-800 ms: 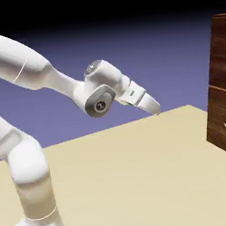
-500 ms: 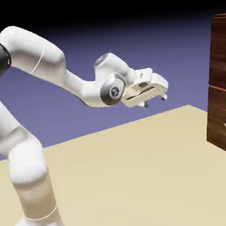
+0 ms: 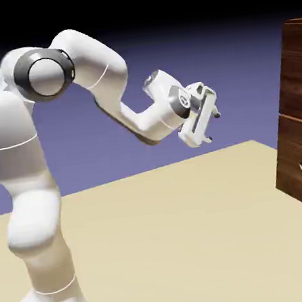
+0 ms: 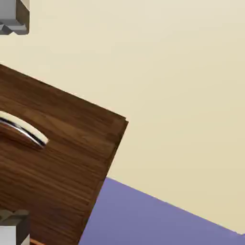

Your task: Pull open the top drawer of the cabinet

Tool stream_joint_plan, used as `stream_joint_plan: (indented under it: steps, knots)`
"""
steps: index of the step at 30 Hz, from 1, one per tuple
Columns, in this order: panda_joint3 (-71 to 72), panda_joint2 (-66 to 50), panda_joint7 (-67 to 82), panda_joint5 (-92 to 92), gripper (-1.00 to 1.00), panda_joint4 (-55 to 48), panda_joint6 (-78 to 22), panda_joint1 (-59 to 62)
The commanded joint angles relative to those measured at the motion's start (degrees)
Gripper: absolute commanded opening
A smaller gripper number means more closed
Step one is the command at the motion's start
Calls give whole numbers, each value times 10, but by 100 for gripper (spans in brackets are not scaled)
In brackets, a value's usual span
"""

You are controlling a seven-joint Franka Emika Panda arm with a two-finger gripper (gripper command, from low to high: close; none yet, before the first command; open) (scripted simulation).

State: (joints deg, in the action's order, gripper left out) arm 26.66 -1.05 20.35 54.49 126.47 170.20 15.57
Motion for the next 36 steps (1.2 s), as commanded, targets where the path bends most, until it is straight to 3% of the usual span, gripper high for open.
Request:
stream_joint_plan:
  steps: [1,36]
  knots:
    - [11,-13,25,22,0,-14,-2,7]
    - [381,-482,897,778,0,-493,-54,234]
